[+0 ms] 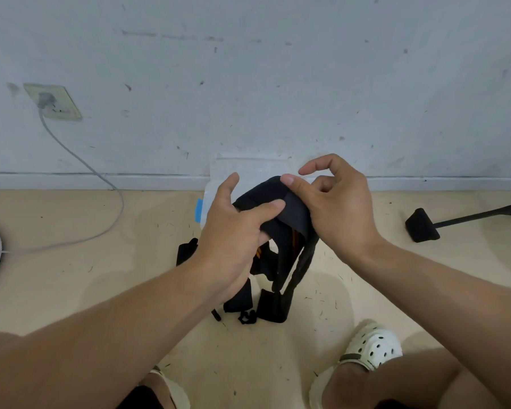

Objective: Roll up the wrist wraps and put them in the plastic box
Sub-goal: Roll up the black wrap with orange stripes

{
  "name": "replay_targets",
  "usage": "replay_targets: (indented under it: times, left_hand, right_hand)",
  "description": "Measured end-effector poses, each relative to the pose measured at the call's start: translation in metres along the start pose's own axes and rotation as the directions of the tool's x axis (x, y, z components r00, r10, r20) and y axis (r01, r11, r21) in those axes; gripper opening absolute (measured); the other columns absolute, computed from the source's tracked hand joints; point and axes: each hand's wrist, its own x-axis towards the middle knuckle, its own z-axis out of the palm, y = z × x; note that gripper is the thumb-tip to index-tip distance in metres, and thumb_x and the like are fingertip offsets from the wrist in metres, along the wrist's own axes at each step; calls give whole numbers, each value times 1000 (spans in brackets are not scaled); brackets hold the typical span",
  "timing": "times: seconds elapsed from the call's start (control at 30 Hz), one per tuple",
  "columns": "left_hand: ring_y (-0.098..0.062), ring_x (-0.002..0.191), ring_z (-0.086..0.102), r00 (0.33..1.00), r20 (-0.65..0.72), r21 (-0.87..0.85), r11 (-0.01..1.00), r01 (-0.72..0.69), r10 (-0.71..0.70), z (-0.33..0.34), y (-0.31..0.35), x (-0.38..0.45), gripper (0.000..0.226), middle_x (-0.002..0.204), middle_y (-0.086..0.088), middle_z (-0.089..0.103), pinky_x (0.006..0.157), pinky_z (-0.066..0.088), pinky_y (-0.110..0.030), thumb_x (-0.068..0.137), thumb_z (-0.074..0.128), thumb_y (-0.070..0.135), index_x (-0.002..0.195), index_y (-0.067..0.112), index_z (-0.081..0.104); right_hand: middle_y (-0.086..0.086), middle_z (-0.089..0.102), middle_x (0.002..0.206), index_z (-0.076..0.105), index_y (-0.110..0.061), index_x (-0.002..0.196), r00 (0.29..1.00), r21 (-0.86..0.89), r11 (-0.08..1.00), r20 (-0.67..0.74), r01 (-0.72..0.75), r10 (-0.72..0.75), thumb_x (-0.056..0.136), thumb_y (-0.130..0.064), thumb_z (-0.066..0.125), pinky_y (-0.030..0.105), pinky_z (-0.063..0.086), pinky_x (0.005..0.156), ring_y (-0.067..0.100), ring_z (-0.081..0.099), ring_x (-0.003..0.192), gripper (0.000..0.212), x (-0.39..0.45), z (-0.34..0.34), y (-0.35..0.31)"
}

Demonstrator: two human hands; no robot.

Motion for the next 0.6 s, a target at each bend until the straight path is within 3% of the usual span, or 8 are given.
replay_targets:
  times: [0.17,0.33,0.43,0.53,0.6]
  left_hand:
    - [-25,112,74,999,-26,87,995,-40,43,-3,-7,6,111,122,-9,74,102,56,-48,68,88,7,157,44,31]
    - [-23,109,74,993,-66,148,985,-83,94,-8,-12,13,99,119,-7,74,98,58,-48,78,85,4,151,51,37]
    - [-18,95,74,984,-108,180,977,-119,139,-11,-8,16,90,108,-3,74,92,59,-42,87,79,-1,152,47,39]
    - [-22,109,74,978,-122,170,974,-149,171,-17,1,21,88,118,-4,74,99,59,-45,92,71,-6,155,45,36]
    - [-22,113,72,980,-91,192,969,-158,178,-19,6,22,90,123,-4,73,100,59,-46,93,70,-5,157,45,31]
  right_hand:
    - [-1,57,50,62,-25,97,998,44,999,-64,-19,22,89,-38,80,21,47,53,10,52,46,24,-2,11,5]
    - [-3,55,50,63,-24,97,996,90,994,-61,-62,68,91,-41,77,22,43,49,10,48,45,22,-6,20,6]
    - [-7,57,53,64,-23,101,995,101,990,25,-101,99,94,-42,73,22,44,52,8,52,48,22,-4,20,4]
    - [-10,68,80,68,-29,109,979,30,991,157,-134,127,91,-44,76,25,56,66,7,63,67,24,2,13,0]
    - [-7,74,94,73,-27,106,950,-18,987,269,-162,161,91,-42,75,15,54,65,4,69,76,21,6,4,-6]
